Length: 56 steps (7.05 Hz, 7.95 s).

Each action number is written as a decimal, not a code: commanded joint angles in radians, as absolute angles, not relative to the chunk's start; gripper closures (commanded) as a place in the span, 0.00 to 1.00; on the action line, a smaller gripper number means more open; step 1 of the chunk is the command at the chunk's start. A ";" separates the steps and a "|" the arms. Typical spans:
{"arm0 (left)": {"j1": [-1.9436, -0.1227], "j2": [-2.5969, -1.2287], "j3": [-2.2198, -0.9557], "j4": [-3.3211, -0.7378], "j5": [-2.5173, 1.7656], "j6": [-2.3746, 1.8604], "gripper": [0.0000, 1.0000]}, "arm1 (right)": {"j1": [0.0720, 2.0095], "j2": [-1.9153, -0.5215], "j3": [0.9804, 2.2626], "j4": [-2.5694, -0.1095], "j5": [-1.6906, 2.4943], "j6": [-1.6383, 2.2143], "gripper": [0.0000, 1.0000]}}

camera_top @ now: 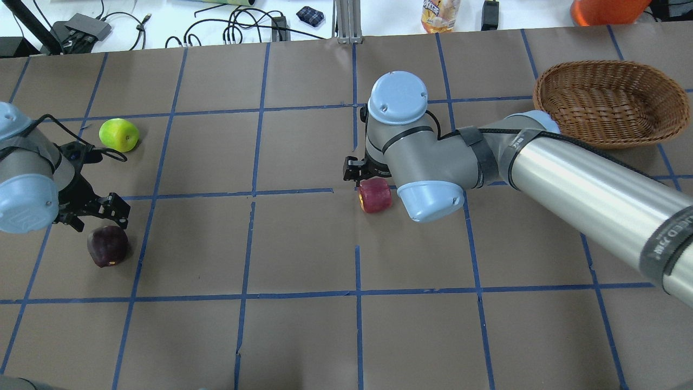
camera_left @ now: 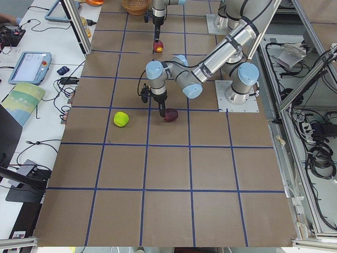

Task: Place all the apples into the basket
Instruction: 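Grasp small red apple with right gripper while left grasps dark red apple, then drop red apple in basket with right gripper while left carries dark apple, then release dark red apple at center with left gripper while right returns, then grasp dark red apple with right gripper while left grasps green apple, then place dark red apple in basket with right while left carries green apple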

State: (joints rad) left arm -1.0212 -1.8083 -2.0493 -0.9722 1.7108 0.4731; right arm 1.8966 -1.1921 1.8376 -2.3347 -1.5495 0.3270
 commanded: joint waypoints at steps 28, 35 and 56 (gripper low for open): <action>-1.081 -1.913 -1.514 -1.171 1.566 0.594 0.00 | 1.718 -1.148 1.535 -1.954 -1.477 0.240 0.00; -1.040 -2.197 -1.399 -1.037 1.487 0.767 0.01 | 1.749 -1.103 1.839 -2.502 -1.440 0.236 0.51; -1.918 -2.160 -1.589 -0.715 1.454 -0.198 0.00 | 1.590 -1.112 1.397 -1.693 -1.436 -0.064 0.00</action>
